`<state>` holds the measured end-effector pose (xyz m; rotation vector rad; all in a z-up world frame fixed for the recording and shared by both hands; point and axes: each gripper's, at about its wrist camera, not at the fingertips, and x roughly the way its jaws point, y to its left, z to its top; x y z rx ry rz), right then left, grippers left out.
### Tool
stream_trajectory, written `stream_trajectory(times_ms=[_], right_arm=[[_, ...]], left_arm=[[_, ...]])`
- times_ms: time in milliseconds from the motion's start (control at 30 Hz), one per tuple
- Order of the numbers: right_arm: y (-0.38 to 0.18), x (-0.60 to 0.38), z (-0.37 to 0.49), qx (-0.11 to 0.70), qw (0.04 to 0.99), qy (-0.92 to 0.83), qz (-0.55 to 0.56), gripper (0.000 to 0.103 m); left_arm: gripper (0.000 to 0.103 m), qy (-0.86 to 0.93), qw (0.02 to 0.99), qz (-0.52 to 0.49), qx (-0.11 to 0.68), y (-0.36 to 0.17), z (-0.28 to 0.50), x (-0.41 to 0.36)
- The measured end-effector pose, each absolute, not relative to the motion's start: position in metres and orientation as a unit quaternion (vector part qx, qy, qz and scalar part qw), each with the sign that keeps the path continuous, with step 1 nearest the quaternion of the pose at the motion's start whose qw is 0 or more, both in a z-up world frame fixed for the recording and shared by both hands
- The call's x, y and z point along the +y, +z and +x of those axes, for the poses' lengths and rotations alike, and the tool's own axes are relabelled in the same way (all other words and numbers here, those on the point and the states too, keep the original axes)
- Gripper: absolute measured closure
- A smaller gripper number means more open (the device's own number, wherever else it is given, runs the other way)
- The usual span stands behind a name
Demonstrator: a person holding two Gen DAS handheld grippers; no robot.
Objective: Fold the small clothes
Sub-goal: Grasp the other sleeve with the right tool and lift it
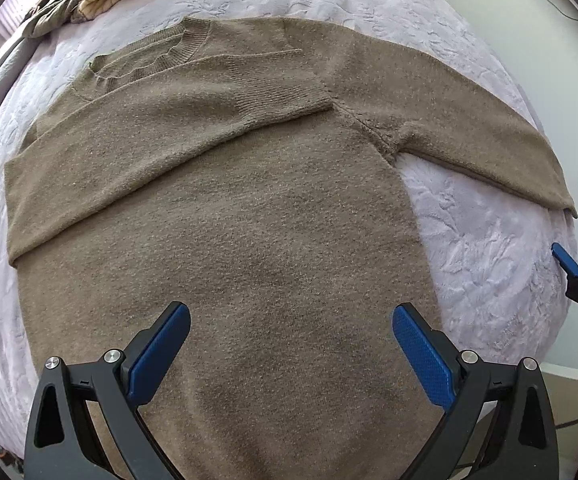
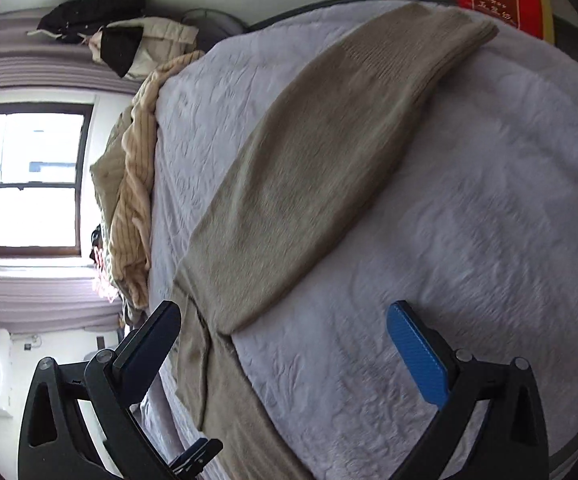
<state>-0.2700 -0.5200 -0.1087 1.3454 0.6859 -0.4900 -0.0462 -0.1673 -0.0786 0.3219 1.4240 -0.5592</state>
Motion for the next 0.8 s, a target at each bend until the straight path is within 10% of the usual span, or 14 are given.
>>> stream_trajectory(times_ms=[367,533,800], right_arm=[[-0.129,-0.582,-0.283,0.178,0.674,-0.2,0.689,0.003],[-0.151,-0.583,-0.277,0.129,0.631,-0.156,0.749,0.092],[-0.117,-0.567,-0.241,0.125,0.678,-0.102,0.717,0.096]], left_arm=[[0.002,-0.266,0.711,0.152,0.632,-0.085,-0.051,-0.196],[0.002,-0.266,0.722,0.141,0.623,-0.082,-0.048,-0.199],[0.002,-0.255,0.725,0.109,0.631,-0.082,-0.028,-0.175]])
